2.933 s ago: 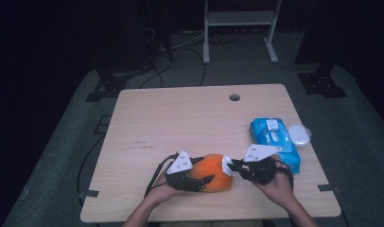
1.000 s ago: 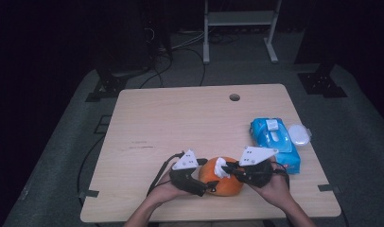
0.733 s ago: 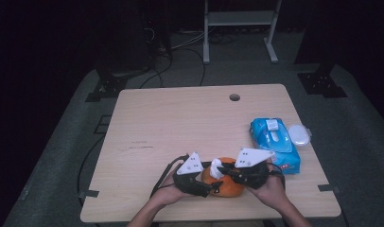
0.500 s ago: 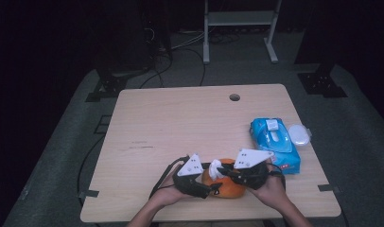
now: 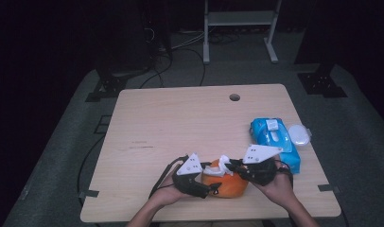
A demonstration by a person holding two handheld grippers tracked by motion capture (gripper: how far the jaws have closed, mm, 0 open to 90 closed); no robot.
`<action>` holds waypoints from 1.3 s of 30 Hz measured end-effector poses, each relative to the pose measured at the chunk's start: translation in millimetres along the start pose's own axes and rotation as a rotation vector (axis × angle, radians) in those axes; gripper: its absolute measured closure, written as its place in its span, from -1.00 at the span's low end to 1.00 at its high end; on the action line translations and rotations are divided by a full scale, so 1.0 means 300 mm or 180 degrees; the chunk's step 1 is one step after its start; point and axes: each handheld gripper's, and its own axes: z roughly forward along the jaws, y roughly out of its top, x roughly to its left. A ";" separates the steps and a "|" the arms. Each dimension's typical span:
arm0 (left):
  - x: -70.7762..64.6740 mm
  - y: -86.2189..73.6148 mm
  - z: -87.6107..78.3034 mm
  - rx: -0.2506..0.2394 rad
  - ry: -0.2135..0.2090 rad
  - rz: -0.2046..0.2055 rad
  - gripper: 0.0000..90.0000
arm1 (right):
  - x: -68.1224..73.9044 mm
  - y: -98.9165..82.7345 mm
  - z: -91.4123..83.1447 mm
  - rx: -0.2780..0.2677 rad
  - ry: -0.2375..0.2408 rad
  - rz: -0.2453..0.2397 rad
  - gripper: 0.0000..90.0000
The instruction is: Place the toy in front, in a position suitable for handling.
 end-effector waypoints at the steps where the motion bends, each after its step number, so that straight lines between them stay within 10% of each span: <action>1: 0.001 -0.001 0.000 -0.0006 -0.0005 -0.0005 -0.41 | -0.008 0.000 -0.010 -0.0028 -0.0001 0.0033 0.84; 15: 0.022 -0.012 -0.003 -0.0029 -0.0034 -0.0104 -0.43 | -0.152 -0.042 -0.180 0.0015 -0.0501 0.0261 0.84; 29: 0.014 -0.008 -0.002 0.0005 -0.0035 -0.0075 -0.44 | 0.010 0.010 -0.031 0.0390 0.0275 -0.0273 0.52; 39: 0.006 -0.006 0.003 0.0011 -0.0022 -0.0045 -0.41 | 0.050 0.018 0.008 0.0346 0.0273 -0.0415 0.18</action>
